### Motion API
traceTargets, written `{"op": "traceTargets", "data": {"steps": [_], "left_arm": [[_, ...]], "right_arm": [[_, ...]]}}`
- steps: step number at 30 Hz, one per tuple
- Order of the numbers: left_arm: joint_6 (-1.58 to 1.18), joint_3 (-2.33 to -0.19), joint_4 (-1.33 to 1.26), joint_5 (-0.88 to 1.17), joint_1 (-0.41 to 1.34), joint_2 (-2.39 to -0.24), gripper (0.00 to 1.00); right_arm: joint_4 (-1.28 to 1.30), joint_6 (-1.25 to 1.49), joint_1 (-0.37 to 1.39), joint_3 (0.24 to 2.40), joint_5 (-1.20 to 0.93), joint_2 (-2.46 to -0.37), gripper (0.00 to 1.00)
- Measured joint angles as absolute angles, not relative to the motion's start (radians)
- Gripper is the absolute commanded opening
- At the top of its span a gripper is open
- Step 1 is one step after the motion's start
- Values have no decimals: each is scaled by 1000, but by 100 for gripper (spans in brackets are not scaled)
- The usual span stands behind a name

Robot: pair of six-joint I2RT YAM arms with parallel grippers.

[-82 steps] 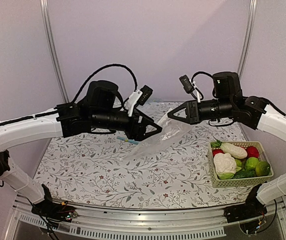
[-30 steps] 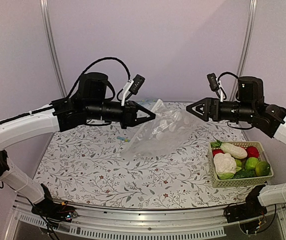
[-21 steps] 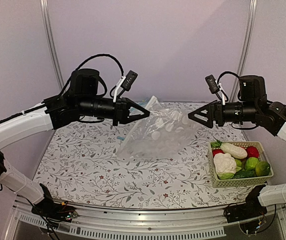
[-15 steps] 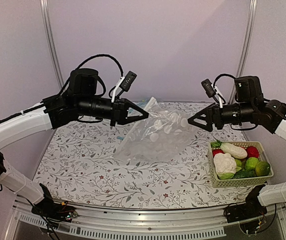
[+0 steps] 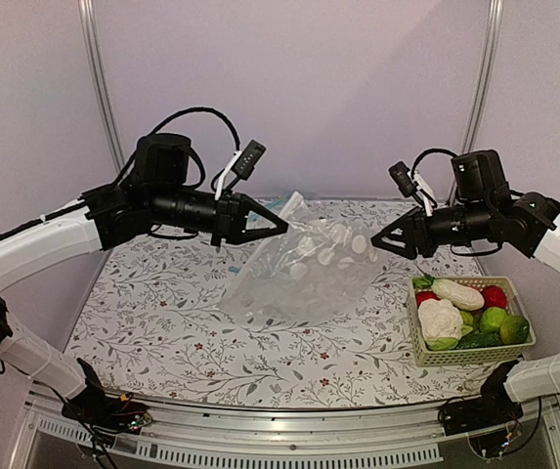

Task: Place the food in the zip-top bag and seal the zipper
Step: Adjust the zipper food storage bag at the center of the board.

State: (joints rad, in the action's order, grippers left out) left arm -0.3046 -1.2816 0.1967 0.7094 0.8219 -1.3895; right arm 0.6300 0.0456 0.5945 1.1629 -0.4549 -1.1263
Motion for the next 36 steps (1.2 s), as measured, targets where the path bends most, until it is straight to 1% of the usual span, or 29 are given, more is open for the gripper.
{"op": "traceTargets", "data": {"steps": [2, 4, 5, 7, 10, 15, 20, 21, 23, 25, 26, 30, 33, 36], "left_arm": [[-307, -1282, 196, 712, 818, -1390, 0], [-309, -1282, 196, 712, 816, -1390, 0], [-310, -1282, 196, 710, 815, -1390, 0], [-312, -1280, 194, 699, 814, -1388, 0], [-319, -1257, 188, 659, 803, -1369, 0], [-344, -1211, 173, 591, 756, -1318, 0], [-357, -1197, 168, 567, 750, -1311, 0], [-360, -1195, 168, 564, 749, -1311, 0], [-363, -1193, 168, 560, 749, -1311, 0], [-365, -1193, 168, 559, 748, -1311, 0], [-366, -1193, 167, 559, 747, -1311, 0], [-367, -1194, 163, 567, 748, -1327, 0], [-361, -1203, 167, 571, 760, -1362, 0], [-342, -1241, 186, 576, 787, -1423, 0]], "right_arm": [[632, 36, 595, 1169, -455, -1134, 23], [632, 39, 595, 1171, -454, -1136, 12], [632, 37, 595, 1171, -452, -1137, 7], [633, 39, 595, 1171, -444, -1137, 2], [635, 41, 595, 1171, -419, -1137, 0], [609, 58, 596, 1155, -400, -1131, 0], [575, 88, 597, 1122, -401, -1120, 0], [572, 93, 597, 1119, -402, -1120, 2], [567, 103, 597, 1114, -402, -1120, 14], [567, 111, 597, 1114, -397, -1120, 31], [569, 118, 595, 1114, -395, -1120, 42], [575, 140, 593, 1120, -385, -1116, 64], [578, 157, 594, 1142, -388, -1109, 72], [574, 168, 607, 1184, -398, -1106, 73]]}}
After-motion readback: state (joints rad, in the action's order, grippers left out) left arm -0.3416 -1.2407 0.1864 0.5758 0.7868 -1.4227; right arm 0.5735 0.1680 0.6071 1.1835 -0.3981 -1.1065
